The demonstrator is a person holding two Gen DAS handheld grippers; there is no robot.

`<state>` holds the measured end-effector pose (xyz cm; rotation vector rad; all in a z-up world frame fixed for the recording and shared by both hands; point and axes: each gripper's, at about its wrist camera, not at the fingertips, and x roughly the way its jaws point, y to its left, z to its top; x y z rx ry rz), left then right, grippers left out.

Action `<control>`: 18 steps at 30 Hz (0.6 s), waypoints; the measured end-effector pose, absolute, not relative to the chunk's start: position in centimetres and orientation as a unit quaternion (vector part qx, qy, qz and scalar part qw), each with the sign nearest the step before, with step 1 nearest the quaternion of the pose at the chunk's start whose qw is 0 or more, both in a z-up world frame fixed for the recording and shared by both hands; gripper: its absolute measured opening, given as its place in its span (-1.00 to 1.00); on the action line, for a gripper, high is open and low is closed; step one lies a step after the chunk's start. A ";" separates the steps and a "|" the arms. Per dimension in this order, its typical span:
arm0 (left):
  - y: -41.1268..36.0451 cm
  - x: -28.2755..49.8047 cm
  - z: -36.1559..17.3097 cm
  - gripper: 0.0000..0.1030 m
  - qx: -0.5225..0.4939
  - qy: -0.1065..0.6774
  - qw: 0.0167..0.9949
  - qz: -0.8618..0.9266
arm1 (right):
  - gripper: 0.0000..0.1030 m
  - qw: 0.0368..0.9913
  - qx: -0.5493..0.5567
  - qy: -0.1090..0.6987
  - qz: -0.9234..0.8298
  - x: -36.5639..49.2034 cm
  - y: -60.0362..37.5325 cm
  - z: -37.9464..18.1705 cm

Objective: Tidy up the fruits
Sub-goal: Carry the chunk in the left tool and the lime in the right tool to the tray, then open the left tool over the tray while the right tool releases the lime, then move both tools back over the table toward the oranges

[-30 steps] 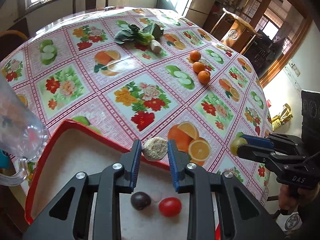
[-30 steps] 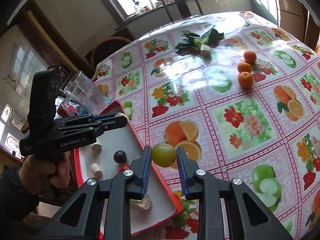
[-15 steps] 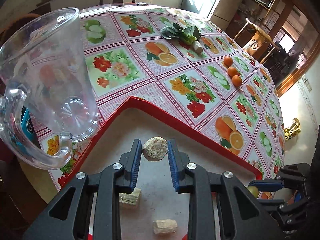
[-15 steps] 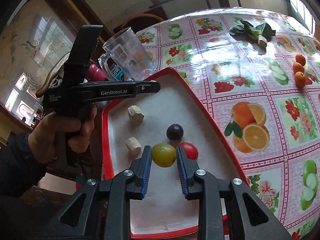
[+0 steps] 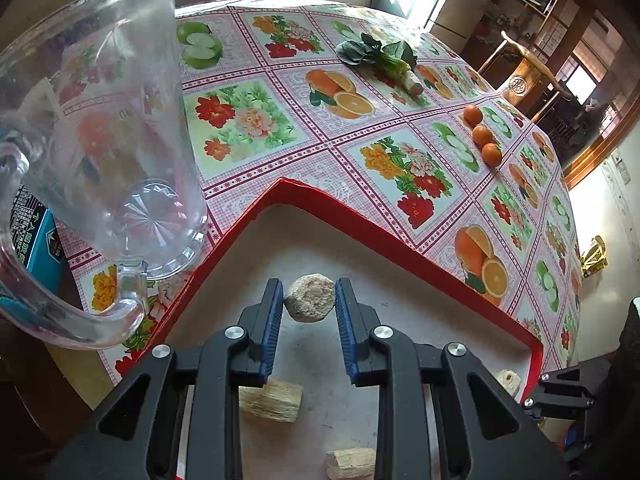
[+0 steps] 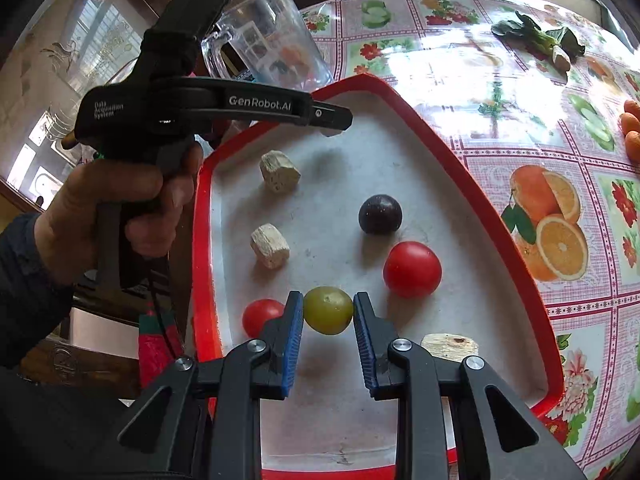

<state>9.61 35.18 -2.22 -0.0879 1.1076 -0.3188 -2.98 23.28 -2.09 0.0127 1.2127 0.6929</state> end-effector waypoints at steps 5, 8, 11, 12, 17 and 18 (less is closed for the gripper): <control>35.0 9.8 -3.3 -0.53 -0.036 0.540 0.828 -0.148 | -0.41 0.766 -0.006 0.564 0.307 -3.0 23.7 -3.0; 35.2 9.7 -3.6 -0.53 -0.043 0.544 0.825 -0.143 | -0.28 0.771 0.001 0.560 0.304 -2.8 23.3 -2.7; 35.1 9.6 -3.5 -0.53 -0.040 0.549 0.823 -0.139 | -0.21 0.773 0.013 0.556 0.304 -2.6 22.6 -1.9; 35.1 9.5 -3.5 -0.53 -0.040 0.550 0.822 -0.139 | -0.21 0.774 0.018 0.555 0.303 -2.5 22.3 -1.6; 34.6 9.1 -2.5 -0.21 -0.035 0.543 0.827 -0.141 | -0.21 0.784 0.047 0.543 0.295 -2.0 20.1 0.1; 34.4 9.0 -2.3 -0.13 -0.032 0.539 0.830 -0.140 | -0.20 0.786 0.053 0.542 0.292 -1.9 19.6 0.3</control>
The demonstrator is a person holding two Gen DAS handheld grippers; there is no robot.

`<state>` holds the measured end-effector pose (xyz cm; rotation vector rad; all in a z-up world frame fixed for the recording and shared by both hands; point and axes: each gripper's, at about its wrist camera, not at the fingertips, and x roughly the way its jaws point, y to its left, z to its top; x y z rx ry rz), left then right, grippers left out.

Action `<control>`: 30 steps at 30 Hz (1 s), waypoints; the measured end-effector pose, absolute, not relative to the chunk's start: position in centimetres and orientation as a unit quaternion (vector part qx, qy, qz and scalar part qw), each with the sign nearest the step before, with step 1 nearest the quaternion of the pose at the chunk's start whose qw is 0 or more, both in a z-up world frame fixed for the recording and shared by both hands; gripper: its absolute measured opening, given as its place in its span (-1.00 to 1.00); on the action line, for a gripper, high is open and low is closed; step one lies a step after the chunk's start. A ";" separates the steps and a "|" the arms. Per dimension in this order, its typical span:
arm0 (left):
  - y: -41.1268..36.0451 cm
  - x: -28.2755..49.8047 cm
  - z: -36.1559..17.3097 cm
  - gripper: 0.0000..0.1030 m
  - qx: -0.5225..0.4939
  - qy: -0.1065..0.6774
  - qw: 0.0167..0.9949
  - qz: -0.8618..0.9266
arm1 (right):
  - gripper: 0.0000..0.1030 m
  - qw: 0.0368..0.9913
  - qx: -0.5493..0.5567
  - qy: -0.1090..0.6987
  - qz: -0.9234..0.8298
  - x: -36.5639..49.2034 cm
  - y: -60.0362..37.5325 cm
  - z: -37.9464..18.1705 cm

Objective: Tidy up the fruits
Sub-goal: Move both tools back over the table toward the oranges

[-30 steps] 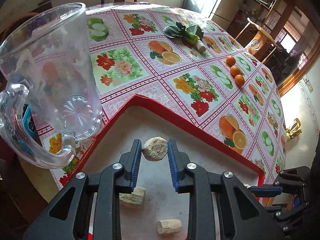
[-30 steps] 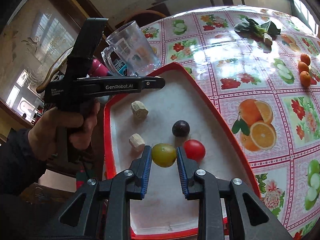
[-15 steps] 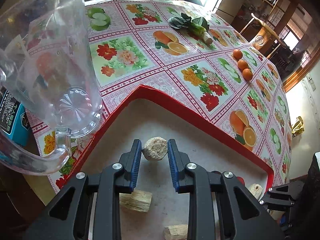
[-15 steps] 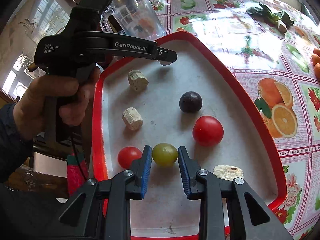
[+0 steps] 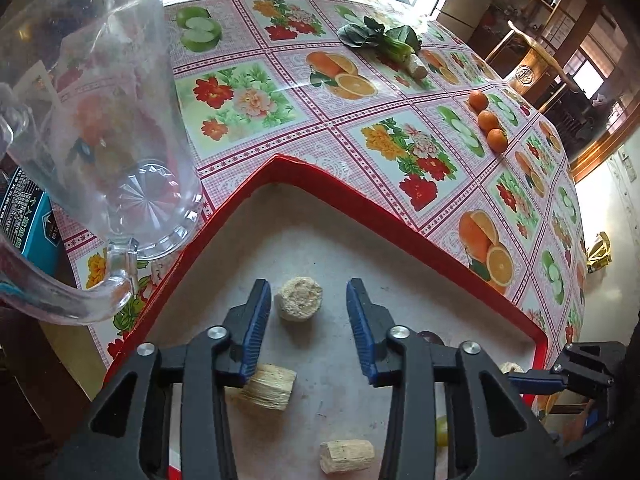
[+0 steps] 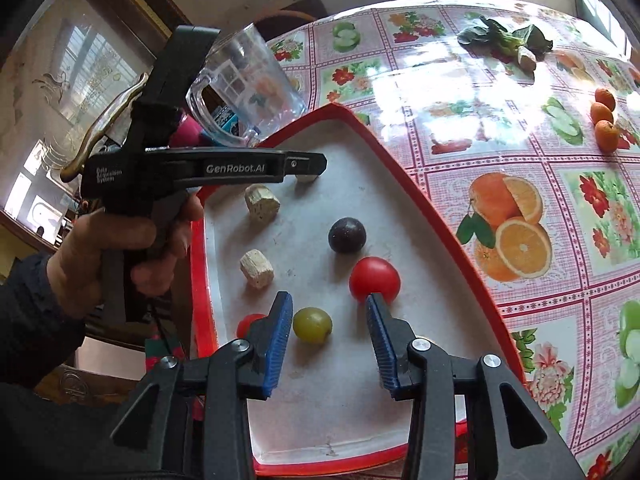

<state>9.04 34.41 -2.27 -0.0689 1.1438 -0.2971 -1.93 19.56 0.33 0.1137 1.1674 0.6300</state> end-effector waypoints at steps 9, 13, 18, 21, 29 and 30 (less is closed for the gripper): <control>32.7 9.1 -0.4 0.02 -0.029 0.521 0.838 -0.159 | -0.20 0.808 0.090 0.530 0.241 -0.9 14.8 1.0; 31.1 9.4 0.5 0.02 -0.031 0.514 0.839 -0.174 | -0.20 0.818 0.099 0.523 0.219 -0.3 12.6 1.3; 28.7 10.2 1.4 0.02 -0.036 0.509 0.838 -0.195 | -0.20 0.831 0.105 0.510 0.196 0.6 9.6 2.1; 27.0 10.6 2.0 0.02 -0.040 0.504 0.837 -0.209 | -0.20 0.839 0.102 0.501 0.187 2.0 7.8 2.5; 21.1 11.9 2.9 0.02 -0.050 0.504 0.835 -0.215 | -0.20 0.846 0.097 0.494 0.178 7.9 1.1 2.3; 20.2 12.1 2.8 0.02 -0.052 0.505 0.834 -0.215 | -0.20 0.846 0.096 0.493 0.178 8.8 0.2 2.2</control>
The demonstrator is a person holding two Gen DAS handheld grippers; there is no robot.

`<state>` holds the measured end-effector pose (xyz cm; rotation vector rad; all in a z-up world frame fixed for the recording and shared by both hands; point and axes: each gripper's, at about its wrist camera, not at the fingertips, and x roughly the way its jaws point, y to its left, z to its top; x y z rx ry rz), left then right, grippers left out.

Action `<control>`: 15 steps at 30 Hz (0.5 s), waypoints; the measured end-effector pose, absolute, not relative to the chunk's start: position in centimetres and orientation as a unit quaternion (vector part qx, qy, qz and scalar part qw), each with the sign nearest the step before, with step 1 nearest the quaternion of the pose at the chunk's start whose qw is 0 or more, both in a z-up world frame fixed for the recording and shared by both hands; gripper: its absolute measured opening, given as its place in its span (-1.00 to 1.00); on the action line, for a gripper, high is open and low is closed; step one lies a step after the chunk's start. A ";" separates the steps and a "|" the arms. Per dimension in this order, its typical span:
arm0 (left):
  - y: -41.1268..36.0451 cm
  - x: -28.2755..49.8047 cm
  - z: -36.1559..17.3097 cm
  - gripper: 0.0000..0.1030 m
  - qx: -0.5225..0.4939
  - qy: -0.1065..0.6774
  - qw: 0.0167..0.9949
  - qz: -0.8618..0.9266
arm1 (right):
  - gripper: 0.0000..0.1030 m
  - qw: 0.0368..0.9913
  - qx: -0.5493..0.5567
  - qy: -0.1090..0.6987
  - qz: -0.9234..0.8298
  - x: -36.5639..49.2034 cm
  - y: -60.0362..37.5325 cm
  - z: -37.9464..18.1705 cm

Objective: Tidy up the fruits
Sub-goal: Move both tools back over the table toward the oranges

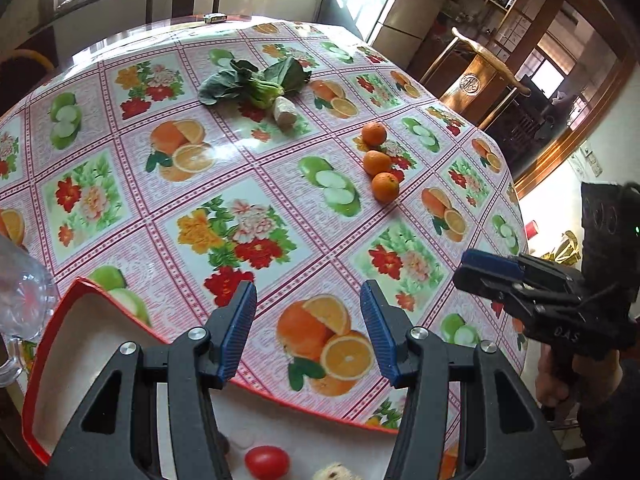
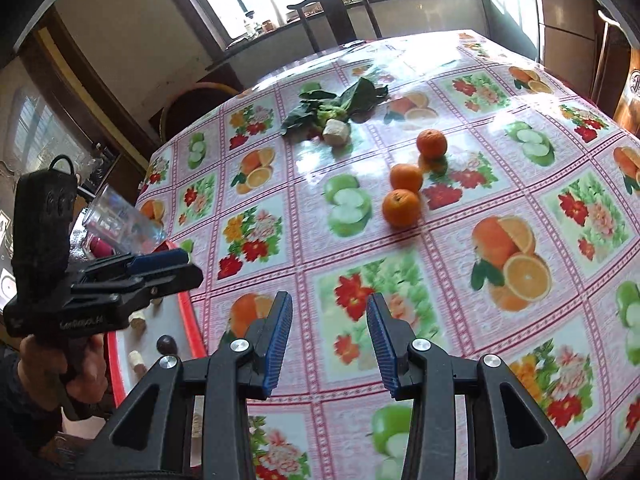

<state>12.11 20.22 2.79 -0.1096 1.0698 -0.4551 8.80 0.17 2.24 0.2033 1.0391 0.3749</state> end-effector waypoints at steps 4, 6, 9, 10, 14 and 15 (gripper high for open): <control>16.4 13.4 2.1 0.02 -0.059 0.516 0.827 -0.214 | -0.20 0.848 0.094 0.491 0.179 12.5 -3.0 2.1; 14.8 14.3 1.8 0.02 -0.067 0.517 0.826 -0.213 | -0.20 0.847 0.086 0.492 0.181 14.3 -4.1 1.9; 12.5 15.7 1.4 0.02 -0.078 0.519 0.825 -0.208 | -0.20 0.847 0.073 0.491 0.190 16.8 -5.4 1.5; 11.8 16.2 1.2 0.02 -0.082 0.519 0.826 -0.206 | -0.20 0.848 0.068 0.490 0.192 17.7 -5.8 1.4; 9.4 18.1 -0.2 0.02 -0.097 0.523 0.825 -0.189 | -0.20 0.847 0.054 0.488 0.203 21.2 -6.5 0.8; 8.9 18.5 -0.6 0.02 -0.100 0.524 0.826 -0.184 | -0.20 0.847 0.049 0.486 0.207 22.0 -6.5 0.6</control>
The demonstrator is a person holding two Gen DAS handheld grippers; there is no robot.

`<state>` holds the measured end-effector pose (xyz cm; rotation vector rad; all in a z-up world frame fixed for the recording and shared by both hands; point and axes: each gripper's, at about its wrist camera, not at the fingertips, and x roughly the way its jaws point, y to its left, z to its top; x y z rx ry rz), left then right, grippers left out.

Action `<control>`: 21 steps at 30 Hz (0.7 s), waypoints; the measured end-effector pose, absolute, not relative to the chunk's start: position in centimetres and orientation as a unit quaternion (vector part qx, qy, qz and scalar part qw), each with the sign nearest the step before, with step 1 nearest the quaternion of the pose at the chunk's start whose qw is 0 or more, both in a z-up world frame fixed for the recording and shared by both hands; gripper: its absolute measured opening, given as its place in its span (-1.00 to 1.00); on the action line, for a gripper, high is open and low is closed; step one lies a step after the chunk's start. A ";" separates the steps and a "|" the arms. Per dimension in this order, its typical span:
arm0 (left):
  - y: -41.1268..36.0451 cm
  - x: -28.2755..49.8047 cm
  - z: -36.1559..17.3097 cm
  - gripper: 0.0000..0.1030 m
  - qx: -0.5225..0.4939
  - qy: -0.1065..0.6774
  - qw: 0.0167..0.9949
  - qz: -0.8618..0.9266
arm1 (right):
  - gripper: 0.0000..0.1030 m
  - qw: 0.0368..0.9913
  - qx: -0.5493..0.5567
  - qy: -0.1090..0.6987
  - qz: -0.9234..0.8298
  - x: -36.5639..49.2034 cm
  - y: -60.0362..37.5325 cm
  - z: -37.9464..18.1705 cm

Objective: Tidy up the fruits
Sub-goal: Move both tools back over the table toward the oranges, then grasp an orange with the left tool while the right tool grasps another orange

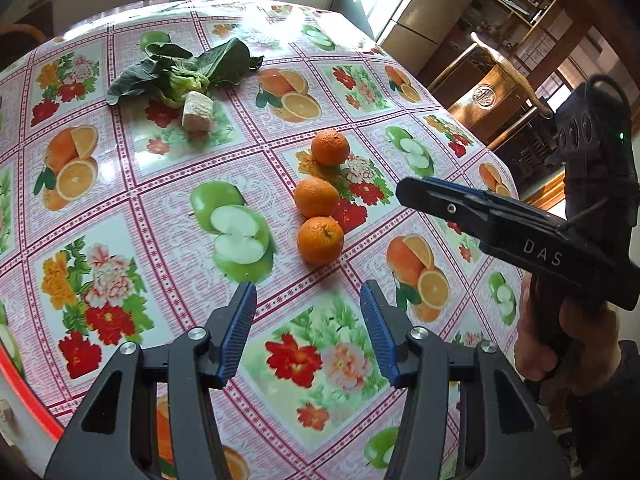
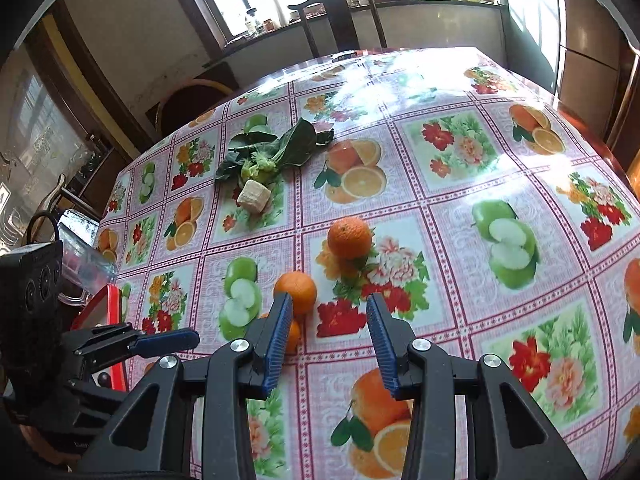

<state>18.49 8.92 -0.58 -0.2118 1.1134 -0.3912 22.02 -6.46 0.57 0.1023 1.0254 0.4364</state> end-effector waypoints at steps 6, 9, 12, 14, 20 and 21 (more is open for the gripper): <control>7.4 20.3 -2.7 0.02 -0.121 0.519 0.830 -0.162 | -0.20 0.847 0.014 0.481 0.226 26.2 -5.1 -1.4; 7.5 20.9 -3.7 0.02 -0.135 0.516 0.832 -0.152 | -0.20 0.844 0.005 0.483 0.231 27.4 -4.4 -2.7; 7.4 21.0 -3.8 0.02 -0.135 0.497 0.844 -0.150 | -0.20 0.848 -0.004 0.478 0.229 28.0 -3.9 -3.7; 7.2 21.1 -3.8 -0.02 -0.132 0.489 0.849 -0.152 | -0.26 0.849 -0.011 0.475 0.231 28.0 -3.8 -4.2; 6.4 20.7 -3.6 -0.44 -0.111 0.470 0.859 -0.170 | -0.29 0.864 -0.021 0.439 0.246 26.3 -3.5 -3.5; 6.4 20.5 -3.4 -0.44 -0.103 0.469 0.861 -0.166 | -0.29 0.866 -0.021 0.431 0.252 25.8 -3.4 -3.1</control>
